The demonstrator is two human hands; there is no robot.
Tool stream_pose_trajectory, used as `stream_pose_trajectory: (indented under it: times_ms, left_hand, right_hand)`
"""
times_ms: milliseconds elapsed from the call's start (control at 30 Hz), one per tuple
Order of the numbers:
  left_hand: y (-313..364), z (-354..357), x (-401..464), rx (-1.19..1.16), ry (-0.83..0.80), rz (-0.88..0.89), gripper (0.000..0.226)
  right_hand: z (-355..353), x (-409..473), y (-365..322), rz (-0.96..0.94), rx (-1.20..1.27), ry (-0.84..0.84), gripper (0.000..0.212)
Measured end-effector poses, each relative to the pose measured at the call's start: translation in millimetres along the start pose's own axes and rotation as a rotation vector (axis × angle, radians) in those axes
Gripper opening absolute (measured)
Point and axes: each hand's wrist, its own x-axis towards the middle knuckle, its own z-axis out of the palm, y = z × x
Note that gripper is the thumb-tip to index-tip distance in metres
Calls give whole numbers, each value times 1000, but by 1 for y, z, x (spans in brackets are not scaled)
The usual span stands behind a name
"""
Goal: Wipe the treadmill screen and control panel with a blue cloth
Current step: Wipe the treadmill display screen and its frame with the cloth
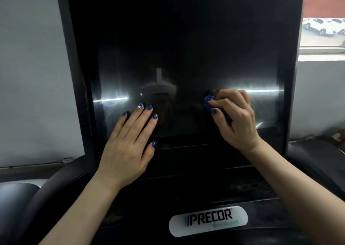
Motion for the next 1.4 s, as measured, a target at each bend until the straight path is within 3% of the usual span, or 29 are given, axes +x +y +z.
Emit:
stream_pose_trajectory:
  times_ms: [300, 500, 700, 867, 1033, 1200, 1400]
  left_hand:
    - [-38, -17, -33, 81, 57, -68, 50]
    - [-41, -6, -36, 45, 96, -80, 49]
    - [-41, -4, -38, 32, 103, -96, 51]
    - [-41, -4, -38, 28, 95, -97, 51]
    - [-42, -3, -40, 37, 78, -102, 52]
    - [-43, -7, -40, 11, 55, -85, 52]
    - [-47, -10, -58, 12, 64, -98, 52]
  right_hand:
    - [16, 4, -9, 52, -77, 82, 15]
    - [14, 0, -10, -57, -69, -47, 10]
    - [32, 15, -29, 13, -71, 26, 10]
    - [27, 6, -30, -56, -22, -76, 4]
    - [44, 21, -48, 18, -28, 14, 5]
    - [44, 10, -52, -63, 4, -96, 3]
    - [64, 19, -71, 17, -29, -1, 3]
